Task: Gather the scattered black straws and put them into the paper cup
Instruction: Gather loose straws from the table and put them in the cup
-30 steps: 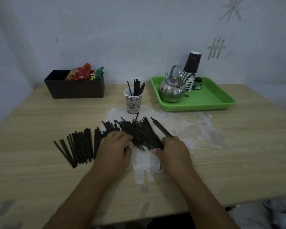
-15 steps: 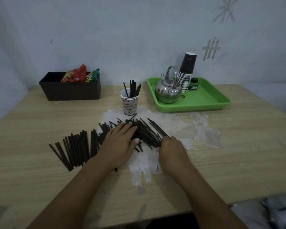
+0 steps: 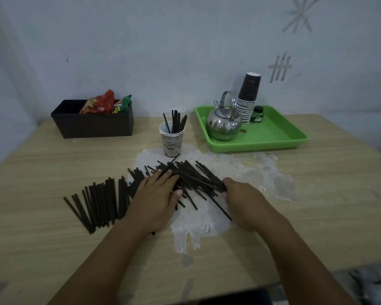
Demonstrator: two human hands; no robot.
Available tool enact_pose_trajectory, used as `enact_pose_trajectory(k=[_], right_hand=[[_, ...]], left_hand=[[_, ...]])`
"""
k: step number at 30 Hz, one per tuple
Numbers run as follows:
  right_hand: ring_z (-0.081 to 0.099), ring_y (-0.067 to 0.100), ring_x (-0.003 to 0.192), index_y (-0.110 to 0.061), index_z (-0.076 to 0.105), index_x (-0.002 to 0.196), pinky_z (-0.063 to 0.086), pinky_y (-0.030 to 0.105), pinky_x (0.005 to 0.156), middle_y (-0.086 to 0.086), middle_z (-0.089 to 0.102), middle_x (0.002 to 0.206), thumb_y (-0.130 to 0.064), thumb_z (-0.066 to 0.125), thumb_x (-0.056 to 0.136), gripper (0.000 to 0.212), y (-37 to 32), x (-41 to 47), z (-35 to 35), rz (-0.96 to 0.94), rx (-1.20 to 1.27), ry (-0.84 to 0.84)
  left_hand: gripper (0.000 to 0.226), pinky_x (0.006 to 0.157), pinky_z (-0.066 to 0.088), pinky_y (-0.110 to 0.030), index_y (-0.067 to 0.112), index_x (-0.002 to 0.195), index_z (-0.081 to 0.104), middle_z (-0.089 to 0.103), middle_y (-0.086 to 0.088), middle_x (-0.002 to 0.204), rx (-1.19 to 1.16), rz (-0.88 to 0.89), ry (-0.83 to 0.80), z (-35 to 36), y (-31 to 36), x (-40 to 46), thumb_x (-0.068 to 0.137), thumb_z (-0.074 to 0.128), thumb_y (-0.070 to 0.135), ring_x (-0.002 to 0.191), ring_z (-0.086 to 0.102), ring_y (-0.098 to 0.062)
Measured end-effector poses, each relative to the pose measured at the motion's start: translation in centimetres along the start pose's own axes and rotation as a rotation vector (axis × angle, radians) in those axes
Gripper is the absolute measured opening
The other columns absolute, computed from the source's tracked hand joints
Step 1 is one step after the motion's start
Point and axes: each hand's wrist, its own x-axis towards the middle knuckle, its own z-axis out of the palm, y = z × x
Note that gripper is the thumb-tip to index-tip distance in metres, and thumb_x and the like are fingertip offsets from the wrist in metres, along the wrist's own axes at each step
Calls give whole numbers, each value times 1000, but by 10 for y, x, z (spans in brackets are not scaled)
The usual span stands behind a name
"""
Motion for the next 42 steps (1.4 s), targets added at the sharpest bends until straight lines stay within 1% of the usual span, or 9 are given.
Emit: enact_pose_trajectory(k=[3,7,16,19,24,28,34,36,42], right_hand=[[56,20,78,-20,47,93,39,27,59,2,60,87,-17,43,101,10,9,2,-12,-20,188,-77],[60,20,81,-22,56,101,51,36,76,-1,65,92,-24,41,103,15,13,1,-17,-33,700,-41],[38,9,55,-18,54,91,30,31,54,-5,49,70,-10,42,102,18,-15,23,-3,-45,1380,408],[33,8,51,-19,56,95,26,28,47,-6,42,64,-15,44,102,14,-24,34,-5,-44,1425,507],[44,-1,57,-30,61,100,35,19,54,-19,52,62,-53,59,88,26,-29,45,-4,-107,1296,548],[46,14,52,-20,61,91,39,26,46,0,51,62,-43,62,88,22,-32,41,-2,-106,1308,594],[46,17,42,-7,60,91,39,25,42,9,54,59,-16,69,90,13,-29,38,7,-68,1343,572],[46,18,43,-9,59,89,39,25,42,11,58,62,-16,71,89,14,-29,36,10,-67,1359,545],[45,12,44,-18,60,79,42,28,49,-5,48,50,-35,64,93,23,-28,39,13,45,1311,494]], left_hand=[[58,115,9,-39,27,146,27,23,5,156,-10,0,13,0,-1,0,95,17,53,144,10,-16],[57,114,9,-37,28,145,28,24,5,155,-13,-3,19,-1,1,0,95,17,52,144,11,-15],[60,114,16,-40,27,143,35,32,4,152,-83,5,66,0,-1,-1,93,14,54,143,19,-17],[64,115,17,-39,27,142,36,34,4,151,-100,4,76,0,-2,-1,91,11,57,142,20,-17],[64,114,17,-36,27,141,38,35,4,150,-117,2,83,-1,-2,-1,91,14,58,141,22,-16],[60,114,21,-39,27,138,43,38,4,148,-102,-1,86,0,-4,-1,91,22,58,140,26,-17],[52,110,30,-46,25,132,51,45,2,144,-111,12,110,-2,-2,-1,91,36,53,135,34,-20],[51,109,32,-46,25,130,53,47,2,142,-120,15,123,-3,-2,-1,91,37,52,134,36,-20],[54,108,33,-46,23,129,54,48,1,140,-134,13,142,-5,-1,-1,88,36,53,132,39,-20]])
